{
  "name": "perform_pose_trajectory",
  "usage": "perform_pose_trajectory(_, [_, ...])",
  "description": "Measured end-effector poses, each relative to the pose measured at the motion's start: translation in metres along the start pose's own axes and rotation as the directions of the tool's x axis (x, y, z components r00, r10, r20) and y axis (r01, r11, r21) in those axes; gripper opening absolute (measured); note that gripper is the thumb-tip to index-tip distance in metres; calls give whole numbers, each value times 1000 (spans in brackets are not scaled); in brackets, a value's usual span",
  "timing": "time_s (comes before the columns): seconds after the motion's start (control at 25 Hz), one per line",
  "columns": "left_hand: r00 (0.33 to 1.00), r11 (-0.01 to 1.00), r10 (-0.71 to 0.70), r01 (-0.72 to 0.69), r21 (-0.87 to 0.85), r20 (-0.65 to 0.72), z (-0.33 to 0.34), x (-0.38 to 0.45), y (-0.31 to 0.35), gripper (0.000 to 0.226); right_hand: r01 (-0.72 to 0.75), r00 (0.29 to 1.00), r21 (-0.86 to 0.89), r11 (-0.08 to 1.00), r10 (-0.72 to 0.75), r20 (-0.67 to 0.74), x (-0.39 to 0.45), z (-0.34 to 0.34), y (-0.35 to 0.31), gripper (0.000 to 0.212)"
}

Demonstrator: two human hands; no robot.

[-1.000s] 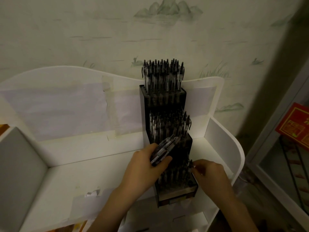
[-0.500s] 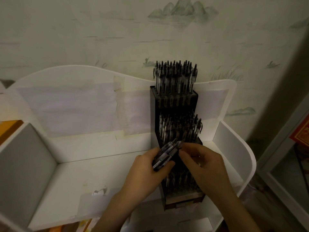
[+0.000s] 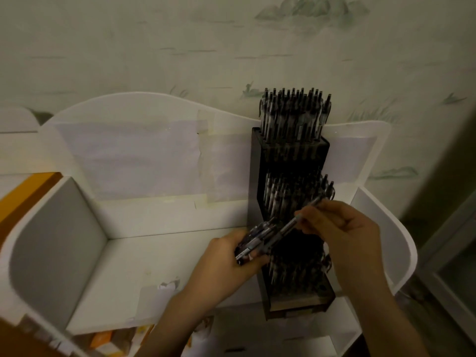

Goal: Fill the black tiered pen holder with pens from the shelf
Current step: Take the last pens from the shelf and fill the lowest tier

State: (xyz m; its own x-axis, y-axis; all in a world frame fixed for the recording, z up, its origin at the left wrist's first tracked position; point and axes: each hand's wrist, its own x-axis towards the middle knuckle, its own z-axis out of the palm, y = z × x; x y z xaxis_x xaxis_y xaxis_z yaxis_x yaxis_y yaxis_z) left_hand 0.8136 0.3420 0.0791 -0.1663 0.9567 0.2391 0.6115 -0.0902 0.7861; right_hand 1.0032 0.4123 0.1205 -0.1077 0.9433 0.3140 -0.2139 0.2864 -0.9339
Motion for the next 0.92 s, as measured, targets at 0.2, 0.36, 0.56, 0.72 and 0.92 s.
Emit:
perform_pose_trajectory(0.2, [995,999,-40,39,-7,-94,-6,5,-5,23,125,989,-306,944,-95,112,-15,-10,5,13])
perform_pose_trajectory(0.36, [994,1000,-18,19,4,-106,-8,9,-3,24,79,977,-519,851,38,210,-31,-17,42,13])
perform_pose_trajectory(0.56, [997,1000,-14,12,-21,-76,-7,7,-1,22,103,981,-592,799,19,196,-45,-22,76,19])
perform_pose_trajectory(0.72, [997,999,11,-15,-48,-81,-7,7,4,23,100,978,-660,745,50,204,-55,-21,99,22])
perform_pose_trajectory(0.92, [998,999,17,-20,-44,-65,-5,4,8,24,81,978,-674,735,72,196,-55,-22,107,13])
